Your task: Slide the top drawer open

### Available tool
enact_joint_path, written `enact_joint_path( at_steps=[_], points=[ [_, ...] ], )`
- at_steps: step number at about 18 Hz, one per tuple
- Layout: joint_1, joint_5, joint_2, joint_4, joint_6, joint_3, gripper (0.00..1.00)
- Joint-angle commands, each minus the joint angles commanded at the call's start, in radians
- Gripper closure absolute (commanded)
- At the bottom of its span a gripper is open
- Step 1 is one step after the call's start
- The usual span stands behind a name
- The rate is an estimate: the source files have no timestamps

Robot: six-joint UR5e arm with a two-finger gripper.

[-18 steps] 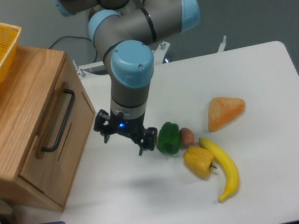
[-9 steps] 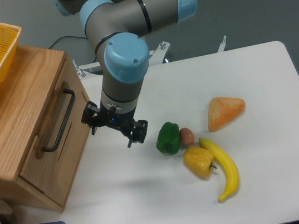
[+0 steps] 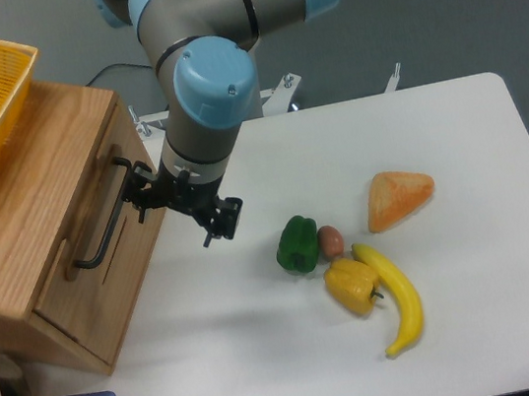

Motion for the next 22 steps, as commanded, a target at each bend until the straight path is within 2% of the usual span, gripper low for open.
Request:
enact_joint_path(
  at_steps=[8, 22],
  points=[
    [-0.038, 0.000, 0.014, 0.000, -0.015, 0.002, 0.00],
    [-0.060, 0.023, 0.009, 0.000, -0.031, -0.009, 0.00]
  ],
)
